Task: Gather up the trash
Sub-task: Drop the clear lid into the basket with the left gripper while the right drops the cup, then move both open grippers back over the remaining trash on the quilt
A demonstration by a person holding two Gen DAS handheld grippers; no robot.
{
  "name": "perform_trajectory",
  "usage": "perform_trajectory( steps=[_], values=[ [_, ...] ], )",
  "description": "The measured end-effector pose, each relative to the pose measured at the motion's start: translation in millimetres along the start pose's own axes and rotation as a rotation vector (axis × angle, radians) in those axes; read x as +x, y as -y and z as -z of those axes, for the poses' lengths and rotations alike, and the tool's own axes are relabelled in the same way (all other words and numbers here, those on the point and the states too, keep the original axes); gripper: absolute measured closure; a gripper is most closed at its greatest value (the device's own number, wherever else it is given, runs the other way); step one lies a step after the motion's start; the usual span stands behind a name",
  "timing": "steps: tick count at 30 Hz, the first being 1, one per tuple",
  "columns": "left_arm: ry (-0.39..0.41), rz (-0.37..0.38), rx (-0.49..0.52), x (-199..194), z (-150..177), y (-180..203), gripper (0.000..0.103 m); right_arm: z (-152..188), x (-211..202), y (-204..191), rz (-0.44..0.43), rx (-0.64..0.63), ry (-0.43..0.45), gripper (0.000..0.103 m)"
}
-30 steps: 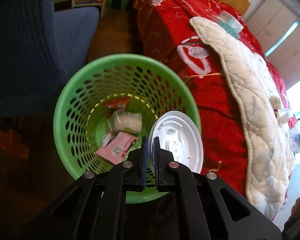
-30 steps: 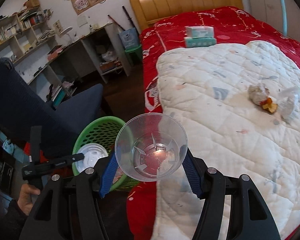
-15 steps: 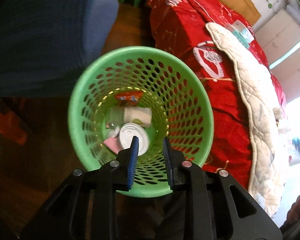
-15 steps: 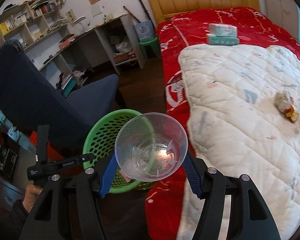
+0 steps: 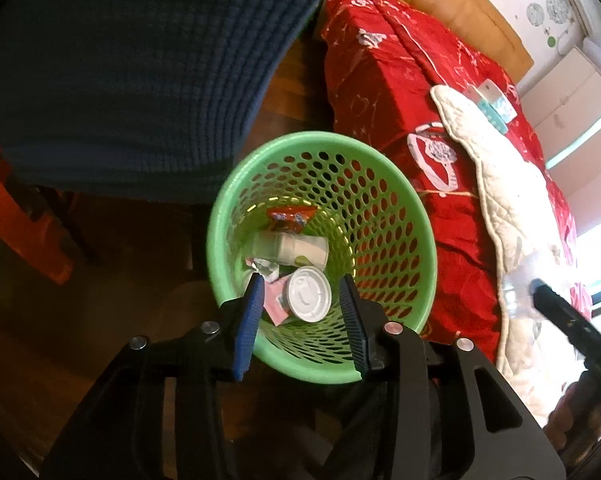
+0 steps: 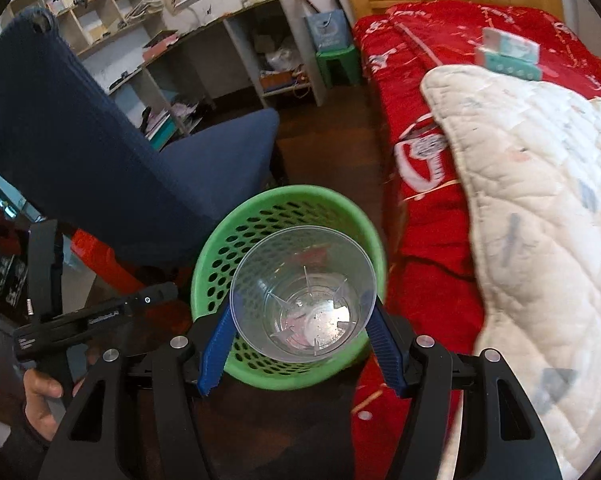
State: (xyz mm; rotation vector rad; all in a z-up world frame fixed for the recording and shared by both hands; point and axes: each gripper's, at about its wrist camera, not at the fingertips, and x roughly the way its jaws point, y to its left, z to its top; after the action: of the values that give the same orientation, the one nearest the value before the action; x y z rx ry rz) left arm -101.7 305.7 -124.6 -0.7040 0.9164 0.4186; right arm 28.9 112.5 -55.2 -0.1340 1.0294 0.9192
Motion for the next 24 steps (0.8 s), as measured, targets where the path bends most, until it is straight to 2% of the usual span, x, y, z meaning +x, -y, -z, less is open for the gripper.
perform_trajectory(
  steps=[7, 10, 12, 24],
  values=[
    [0.029, 0.001, -0.02, -12.5, -3.8, -8.1, 0.057, 0.5, 26.6, -19.7, -0.044, 0.0, -0.04, 0.042],
    [0.033, 0.003, -0.029, -15.0, -4.7, -9.8, 0.055, 0.8, 28.5, -24.0, -0.055, 0.003, -0.039, 0.033],
    [0.033, 0.006, -0.03, -15.7, -4.6, -8.5, 0.054, 0.7, 25.8, -25.1, -0.048, -0.002, -0.031, 0.033],
    [0.017, 0.045, 0.043, -11.4, -2.0, 32.4, 0.048, 6.9, -19.7, 22.5, 0.025, 0.067, 0.044, 0.02]
  ],
)
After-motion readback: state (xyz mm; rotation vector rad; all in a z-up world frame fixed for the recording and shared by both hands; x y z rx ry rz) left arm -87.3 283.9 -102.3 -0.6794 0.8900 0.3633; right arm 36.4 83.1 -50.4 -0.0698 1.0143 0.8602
